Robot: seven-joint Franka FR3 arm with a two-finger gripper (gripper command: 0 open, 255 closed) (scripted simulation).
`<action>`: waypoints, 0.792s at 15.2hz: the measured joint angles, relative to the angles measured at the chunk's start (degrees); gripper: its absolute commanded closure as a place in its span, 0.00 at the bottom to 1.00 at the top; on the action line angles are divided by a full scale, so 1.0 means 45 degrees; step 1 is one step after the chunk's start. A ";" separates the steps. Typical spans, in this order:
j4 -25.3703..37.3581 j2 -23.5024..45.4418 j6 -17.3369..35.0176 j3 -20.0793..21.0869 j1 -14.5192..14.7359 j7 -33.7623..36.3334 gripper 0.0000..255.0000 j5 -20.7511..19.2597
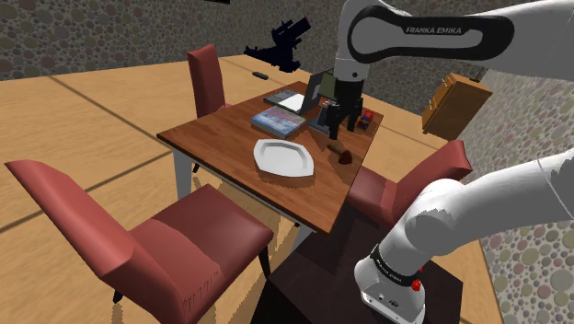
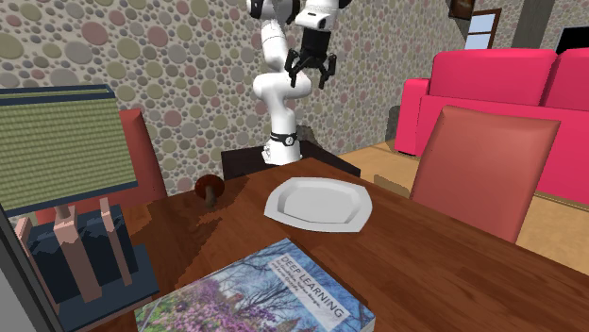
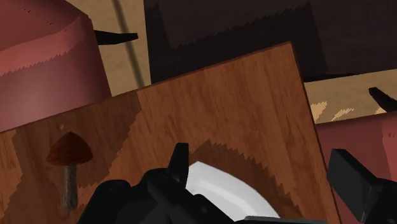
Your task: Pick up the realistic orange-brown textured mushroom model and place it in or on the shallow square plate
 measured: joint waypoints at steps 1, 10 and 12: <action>0.0058 0.0356 0.0243 -0.0030 -0.0098 0.0113 0.00 -0.0132; 0.2105 0.4331 0.1759 -0.0690 -0.1084 0.0785 0.00 -0.1457; 0.2696 0.5289 0.2044 -0.0846 -0.1273 0.0961 0.00 -0.1698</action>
